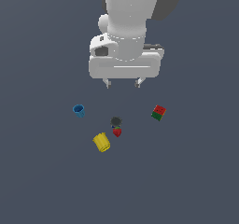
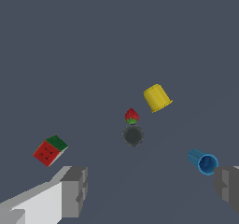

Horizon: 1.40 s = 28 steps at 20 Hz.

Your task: Pick up a designated object from a clutter of objects.

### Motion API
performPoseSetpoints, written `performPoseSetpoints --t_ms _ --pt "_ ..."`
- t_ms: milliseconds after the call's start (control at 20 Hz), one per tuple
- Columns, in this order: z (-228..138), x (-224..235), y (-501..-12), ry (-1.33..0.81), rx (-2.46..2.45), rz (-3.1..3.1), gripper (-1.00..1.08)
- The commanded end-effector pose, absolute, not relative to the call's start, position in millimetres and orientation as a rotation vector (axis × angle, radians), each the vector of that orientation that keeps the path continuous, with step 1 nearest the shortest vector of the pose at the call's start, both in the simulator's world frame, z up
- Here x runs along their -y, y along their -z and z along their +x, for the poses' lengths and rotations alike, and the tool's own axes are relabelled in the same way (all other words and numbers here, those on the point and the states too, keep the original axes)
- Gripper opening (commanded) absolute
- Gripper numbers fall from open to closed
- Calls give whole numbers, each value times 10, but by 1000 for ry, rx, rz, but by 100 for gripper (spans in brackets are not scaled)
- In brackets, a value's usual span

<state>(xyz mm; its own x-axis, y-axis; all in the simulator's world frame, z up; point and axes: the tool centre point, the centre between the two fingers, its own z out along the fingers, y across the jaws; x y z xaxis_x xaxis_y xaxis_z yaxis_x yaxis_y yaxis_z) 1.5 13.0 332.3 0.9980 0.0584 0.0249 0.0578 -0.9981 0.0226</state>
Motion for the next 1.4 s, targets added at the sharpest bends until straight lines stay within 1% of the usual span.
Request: performPoseSetpoints --t_ms 0,550,750,1050,1350 --pt "15 -130 -3323 -40 -91 3118 100" --pt "56 -75 -3396 -29 -87 3116 100" --pt "68 -76 -3348 -29 -73 3118 100" --pt "141 -66 -3095 -27 8 3126 100" --pt "239 -45 -2625 -22 159 3132 100"
